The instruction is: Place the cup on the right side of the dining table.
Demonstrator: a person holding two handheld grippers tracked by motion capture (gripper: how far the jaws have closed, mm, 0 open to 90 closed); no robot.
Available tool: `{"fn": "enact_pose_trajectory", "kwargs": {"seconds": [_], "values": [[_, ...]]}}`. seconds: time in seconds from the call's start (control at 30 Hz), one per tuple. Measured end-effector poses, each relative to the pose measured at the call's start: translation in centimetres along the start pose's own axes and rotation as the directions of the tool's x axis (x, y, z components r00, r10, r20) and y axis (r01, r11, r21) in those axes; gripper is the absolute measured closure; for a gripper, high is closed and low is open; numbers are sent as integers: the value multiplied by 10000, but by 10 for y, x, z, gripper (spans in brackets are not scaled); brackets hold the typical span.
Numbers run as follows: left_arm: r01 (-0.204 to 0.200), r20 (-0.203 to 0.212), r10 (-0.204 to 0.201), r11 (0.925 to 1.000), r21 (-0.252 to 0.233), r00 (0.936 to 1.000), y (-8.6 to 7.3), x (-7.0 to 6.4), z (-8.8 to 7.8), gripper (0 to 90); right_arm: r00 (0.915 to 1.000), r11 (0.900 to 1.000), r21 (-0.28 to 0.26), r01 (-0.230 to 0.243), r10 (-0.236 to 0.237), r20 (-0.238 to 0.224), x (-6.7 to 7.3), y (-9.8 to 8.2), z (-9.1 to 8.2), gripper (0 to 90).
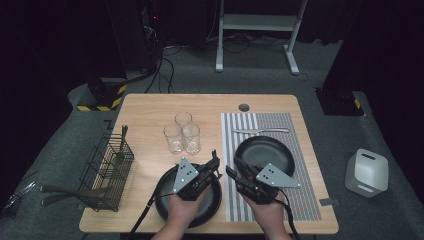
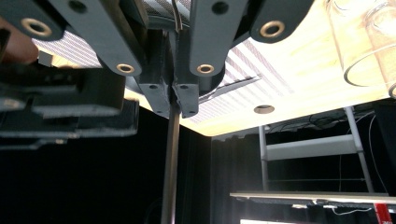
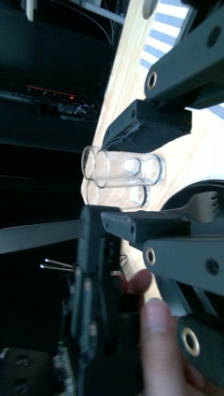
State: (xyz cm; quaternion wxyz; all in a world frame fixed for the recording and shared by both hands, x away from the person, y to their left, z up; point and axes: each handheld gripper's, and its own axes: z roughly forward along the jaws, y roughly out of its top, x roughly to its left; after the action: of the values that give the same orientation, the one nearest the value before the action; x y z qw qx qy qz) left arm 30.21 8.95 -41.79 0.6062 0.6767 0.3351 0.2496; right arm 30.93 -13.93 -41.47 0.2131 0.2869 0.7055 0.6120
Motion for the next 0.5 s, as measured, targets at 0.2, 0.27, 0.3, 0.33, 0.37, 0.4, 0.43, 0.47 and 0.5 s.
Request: {"fn": "enact_pose_trajectory", "kwargs": {"seconds": [0.2,0.27,0.3,0.33,0.37,0.4,0.43,0.47,0.5], "values": [[66,131,-65,10000,-66,9999,-1,1,2,866,9999,9999,-43,125,-125,-28,0,16,-1,537],[131,152,-129,9999,-112,9998,-1,1,3,866,9998,9998,-58,191,-191,53,0,20,-1,537],[142,163,-140,9998,-132,9998,-1,2,3,866,9997,9998,-65,212,-211,97,-1,21,-2,537],[111,161,-109,9999,-119,9998,-1,2,4,865,9998,9998,-77,196,-195,107,-1,22,-2,534],[80,156,-78,9999,-99,9998,-1,2,4,866,9998,9998,-101,166,-165,132,-1,24,-2,531],[84,160,-83,9999,-83,9998,-1,1,5,866,9998,9998,-108,143,-142,137,-1,26,-2,528],[76,170,-75,10000,-60,9998,-2,1,5,866,9998,9998,-126,153,-151,157,-2,27,-3,526],[38,166,-38,10000,-16,9999,-2,1,6,865,9997,9998,-137,146,-144,175,-1,28,-3,523],[15,159,-15,10000,-9,9999,-3,0,7,865,9996,9997,-161,184,-180,206,-2,29,-4,520]]}}
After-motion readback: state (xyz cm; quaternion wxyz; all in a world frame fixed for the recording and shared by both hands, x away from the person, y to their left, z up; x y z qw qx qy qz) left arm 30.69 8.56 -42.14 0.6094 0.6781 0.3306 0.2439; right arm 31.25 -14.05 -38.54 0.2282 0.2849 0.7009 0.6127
